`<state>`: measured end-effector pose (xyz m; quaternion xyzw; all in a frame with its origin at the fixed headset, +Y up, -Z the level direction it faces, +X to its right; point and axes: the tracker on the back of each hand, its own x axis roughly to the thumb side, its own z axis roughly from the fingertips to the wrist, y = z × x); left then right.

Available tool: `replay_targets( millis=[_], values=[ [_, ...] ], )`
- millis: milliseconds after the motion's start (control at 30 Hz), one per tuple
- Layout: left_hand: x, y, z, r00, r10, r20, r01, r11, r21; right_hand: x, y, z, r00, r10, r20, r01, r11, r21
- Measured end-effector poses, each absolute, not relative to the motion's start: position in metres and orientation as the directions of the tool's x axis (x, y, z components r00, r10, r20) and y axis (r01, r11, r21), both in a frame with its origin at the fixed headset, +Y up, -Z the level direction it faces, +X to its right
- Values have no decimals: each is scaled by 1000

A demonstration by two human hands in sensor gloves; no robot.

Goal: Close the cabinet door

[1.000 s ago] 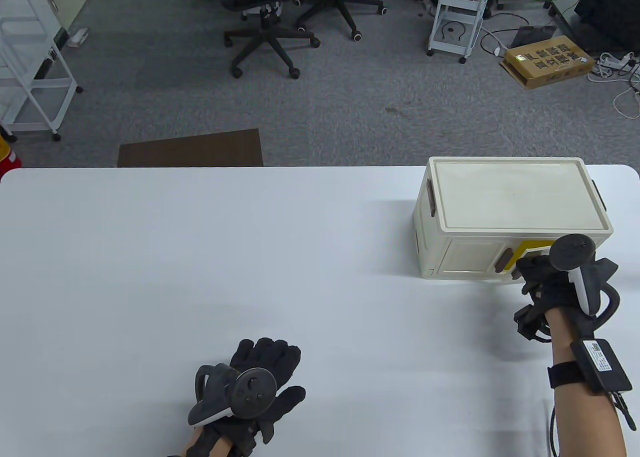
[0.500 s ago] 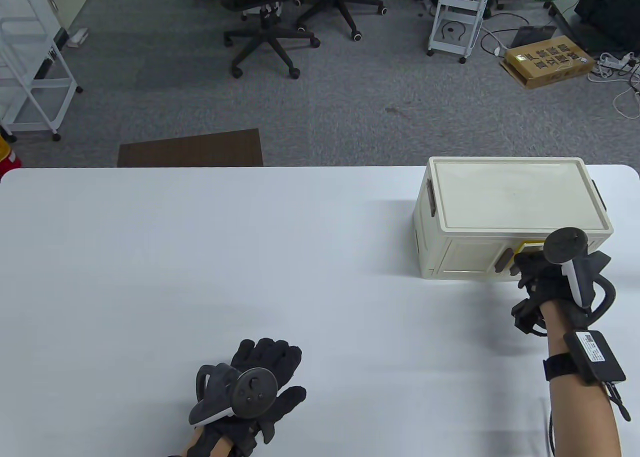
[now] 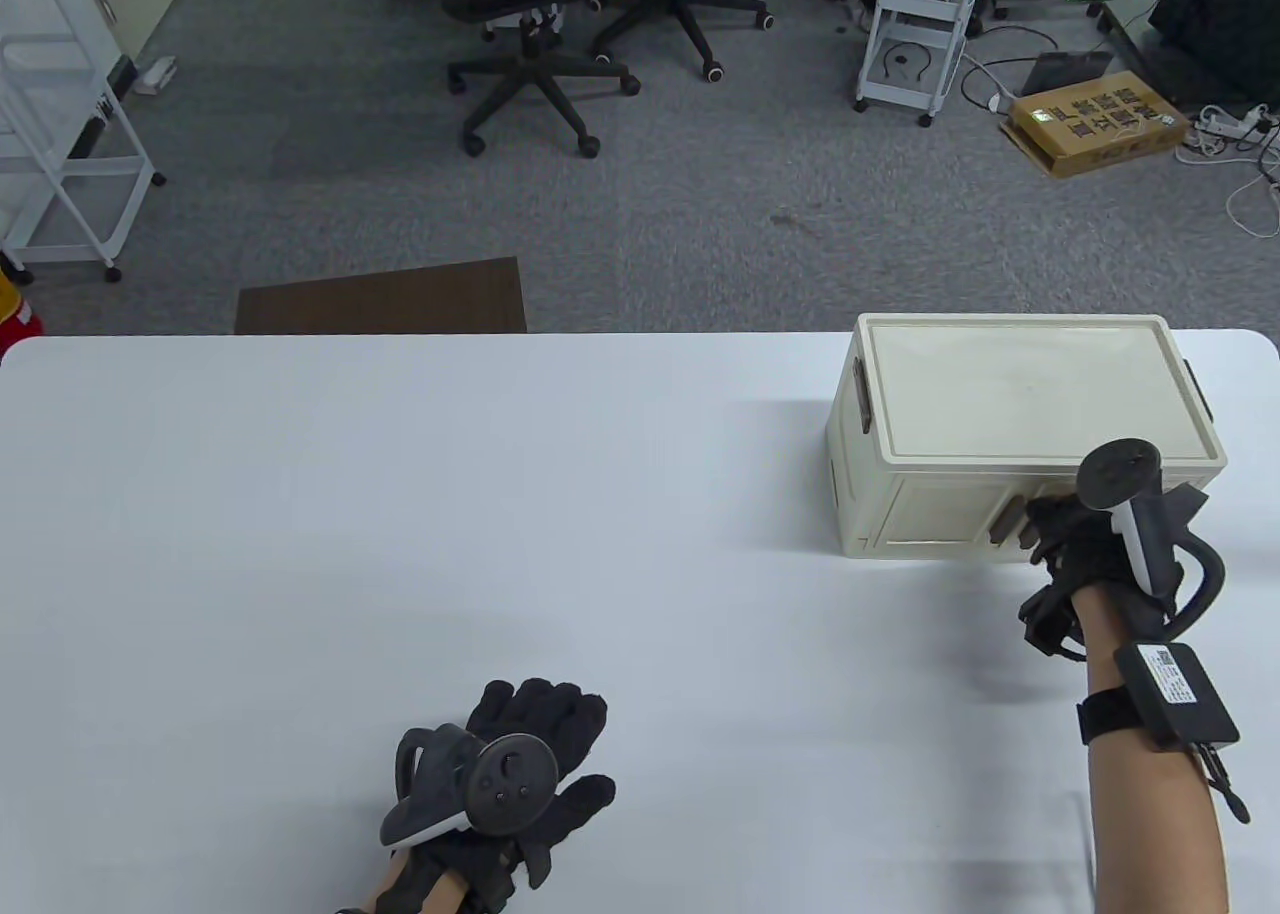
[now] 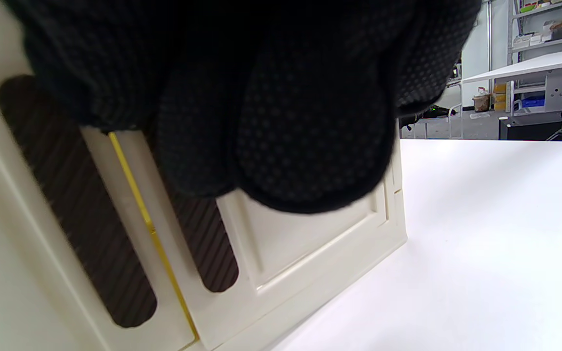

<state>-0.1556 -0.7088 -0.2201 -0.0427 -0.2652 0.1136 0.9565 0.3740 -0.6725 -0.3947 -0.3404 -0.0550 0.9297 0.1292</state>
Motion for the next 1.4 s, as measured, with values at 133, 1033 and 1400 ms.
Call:
replay_targets(
  millis=[133,1033,1400],
  values=[
    [-155,-709,-220,832,239,501,-192,971,-144,374,-672,-394,-735,281,-617,-206,-960,-191],
    [-155,-711,-220,832,244,499,-199,970,-142,329,-610,-311,-897,272,-349,-93,-887,-453],
    [-157,-705,-218,837,234,494,-221,972,-85,194,-592,-212,-961,253,116,-268,-732,-627]
  ],
)
